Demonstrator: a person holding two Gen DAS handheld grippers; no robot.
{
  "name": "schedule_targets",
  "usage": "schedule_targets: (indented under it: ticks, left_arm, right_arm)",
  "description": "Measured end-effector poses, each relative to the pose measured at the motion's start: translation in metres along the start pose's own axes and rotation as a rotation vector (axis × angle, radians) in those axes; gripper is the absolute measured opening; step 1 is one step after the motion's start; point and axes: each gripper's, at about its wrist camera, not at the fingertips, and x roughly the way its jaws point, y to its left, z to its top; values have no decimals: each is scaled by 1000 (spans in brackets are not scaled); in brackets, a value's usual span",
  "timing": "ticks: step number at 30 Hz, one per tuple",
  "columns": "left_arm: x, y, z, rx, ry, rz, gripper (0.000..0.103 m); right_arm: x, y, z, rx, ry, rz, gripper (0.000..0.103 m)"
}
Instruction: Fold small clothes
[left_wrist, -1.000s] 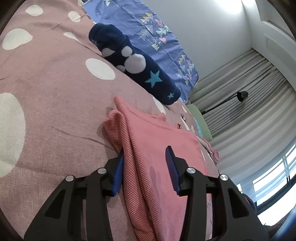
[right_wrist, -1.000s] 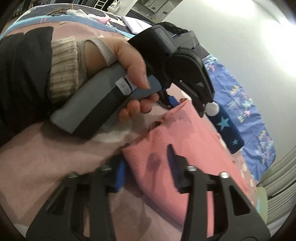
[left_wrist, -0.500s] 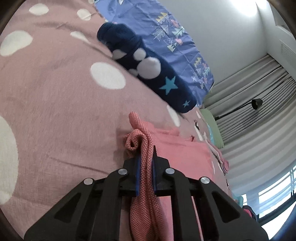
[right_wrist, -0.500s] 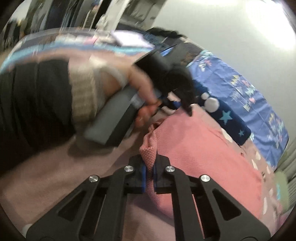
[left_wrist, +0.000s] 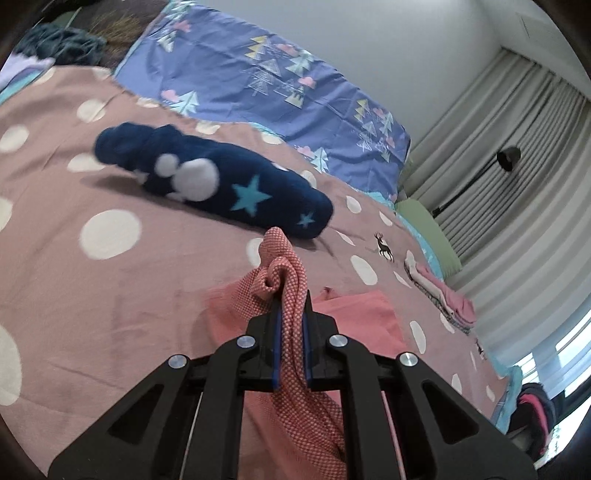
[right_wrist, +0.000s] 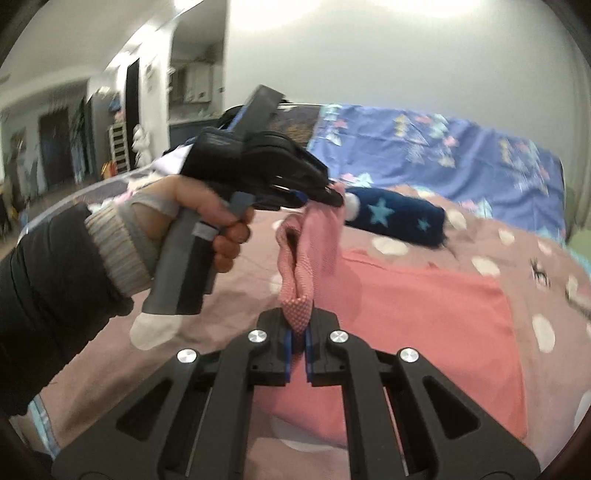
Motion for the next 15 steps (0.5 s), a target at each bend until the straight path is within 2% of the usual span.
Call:
schedule_targets:
  ticks: [7,15]
  left_arm:
    - [36,-65,0,96,27,45,8]
    - [76,-115,-9,174,86,71,8]
  right_arm:
    - [-27,-68,-17,159,-15,-25,5]
    - [-47,-115,-38,278,-8,-39,5]
